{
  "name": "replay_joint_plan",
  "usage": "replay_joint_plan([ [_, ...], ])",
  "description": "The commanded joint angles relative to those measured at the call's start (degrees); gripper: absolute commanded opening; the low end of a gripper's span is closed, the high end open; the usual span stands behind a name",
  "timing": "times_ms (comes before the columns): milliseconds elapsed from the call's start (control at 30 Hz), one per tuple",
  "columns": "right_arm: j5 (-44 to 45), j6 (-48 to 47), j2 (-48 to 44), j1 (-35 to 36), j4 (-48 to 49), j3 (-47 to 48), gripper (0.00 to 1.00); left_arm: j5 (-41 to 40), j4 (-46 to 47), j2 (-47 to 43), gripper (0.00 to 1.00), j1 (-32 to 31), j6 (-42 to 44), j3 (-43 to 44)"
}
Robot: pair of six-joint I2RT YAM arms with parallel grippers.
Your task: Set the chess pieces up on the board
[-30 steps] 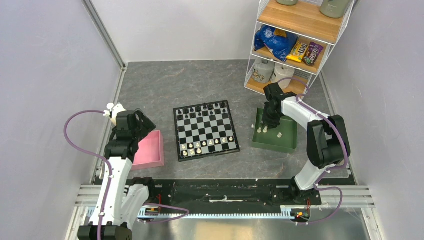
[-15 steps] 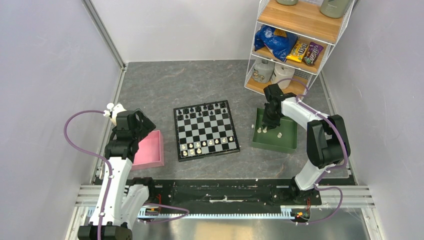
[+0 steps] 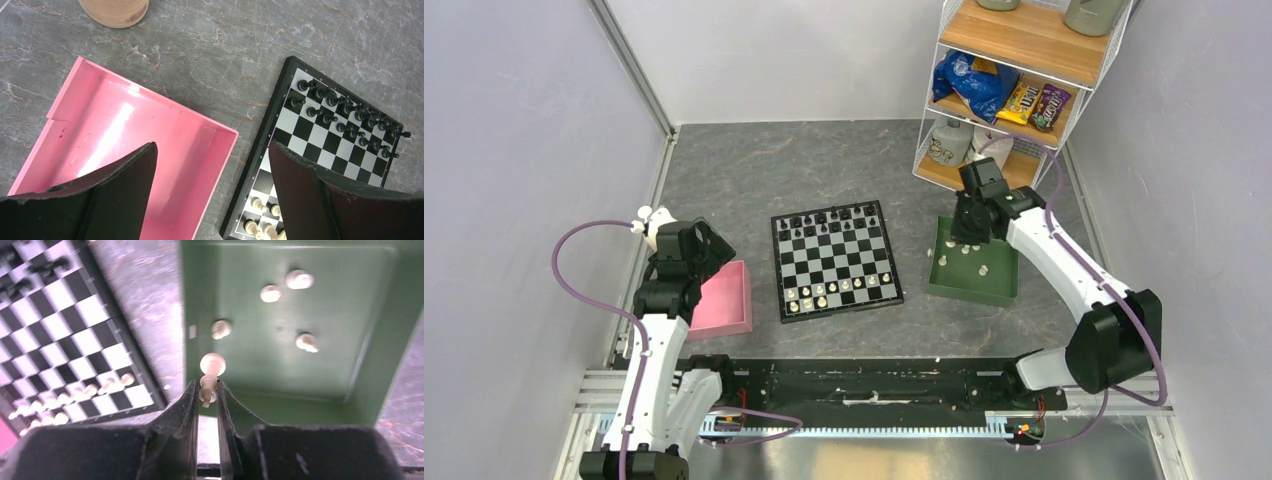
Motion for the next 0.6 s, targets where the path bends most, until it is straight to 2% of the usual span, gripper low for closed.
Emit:
replay_joint_plan([
  [0, 0.0, 3.1, -0.5, 8.9, -1.0, 4.2, 0.18, 0.5, 1.4, -0.4, 0.89, 0.2, 1.1, 0.2],
  [267, 0.0, 8.2, 11.5, 29.9, 3.6, 11.0, 0.18, 0.5, 1.1, -1.7, 0.89, 0.2, 1.2, 0.0],
  [433, 0.5, 8.4, 19.7, 38.1, 5.2, 15.1, 0.17, 0.5, 0.9, -1.8, 0.89, 0.2, 1.3, 0.1],
  [567, 0.5, 7.5, 24.4, 41.2, 5.6, 18.2, 0.18, 0.7, 0.9, -1.6, 0.89, 0.2, 1.3, 0.1],
])
